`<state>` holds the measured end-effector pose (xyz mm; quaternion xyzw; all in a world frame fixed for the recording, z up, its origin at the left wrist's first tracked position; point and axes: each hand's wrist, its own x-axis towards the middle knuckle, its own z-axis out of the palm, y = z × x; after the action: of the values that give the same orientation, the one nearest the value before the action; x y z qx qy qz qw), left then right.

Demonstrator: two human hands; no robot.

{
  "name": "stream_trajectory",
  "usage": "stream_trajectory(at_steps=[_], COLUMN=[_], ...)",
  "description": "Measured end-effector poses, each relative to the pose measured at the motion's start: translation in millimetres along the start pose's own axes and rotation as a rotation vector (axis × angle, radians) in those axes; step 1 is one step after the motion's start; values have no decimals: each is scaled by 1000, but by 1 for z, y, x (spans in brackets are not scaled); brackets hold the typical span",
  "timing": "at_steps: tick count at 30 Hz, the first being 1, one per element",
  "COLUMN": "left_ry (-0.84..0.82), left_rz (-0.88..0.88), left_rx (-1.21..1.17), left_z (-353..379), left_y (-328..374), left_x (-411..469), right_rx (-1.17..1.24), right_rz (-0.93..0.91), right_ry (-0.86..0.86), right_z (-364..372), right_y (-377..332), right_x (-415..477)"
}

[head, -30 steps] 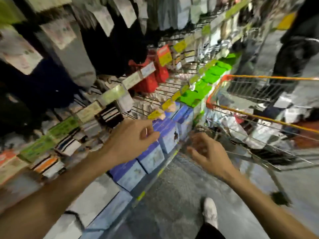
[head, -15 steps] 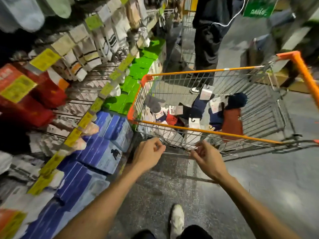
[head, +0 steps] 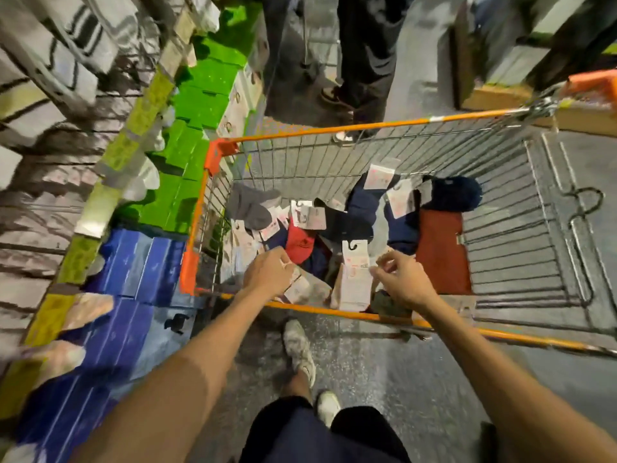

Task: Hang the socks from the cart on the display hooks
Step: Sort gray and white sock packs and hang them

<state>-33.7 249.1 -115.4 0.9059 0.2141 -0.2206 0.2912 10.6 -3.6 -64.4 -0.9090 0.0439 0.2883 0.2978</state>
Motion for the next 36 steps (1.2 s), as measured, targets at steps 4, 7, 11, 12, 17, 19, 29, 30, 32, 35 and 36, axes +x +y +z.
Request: stream_trajectory(at_steps=[4, 7, 11, 12, 17, 19, 29, 30, 32, 35, 36], left_ry=[-155, -273, -452, -455, -429, -482, -481, -478, -488, -497, -512], left_rz=[-92, -180, -221, -220, -260, -275, -265, -243, -181, -122, -121], left_rx=[45, 52, 96, 140, 263, 303, 106, 73, 21, -36, -59], left_z=[7, 16, 37, 39, 44, 46, 50, 46, 36, 15, 10], left_y=[-18, -27, -33, -33, -47, -49, -33, -30, -26, -14, -11], left_x=[57, 82, 106, 110, 126, 127, 110, 108, 107, 104, 103], right_rx=[119, 127, 127, 136, 129, 105, 290, 324, 385, 426, 422], right_rz=[93, 189, 316, 338, 422, 410, 344, 321, 288, 249, 224], right_ry=[-55, -101, -110, -104, -172, -172, -365, -382, -397, -373, -363], right_z=[19, 36, 51, 55, 69, 69, 67, 70, 67, 49, 46], right_y=[4, 16, 39, 43, 53, 53, 65, 73, 69, 48, 43], right_x=[53, 84, 120, 128, 149, 156, 166, 167, 166, 159, 158])
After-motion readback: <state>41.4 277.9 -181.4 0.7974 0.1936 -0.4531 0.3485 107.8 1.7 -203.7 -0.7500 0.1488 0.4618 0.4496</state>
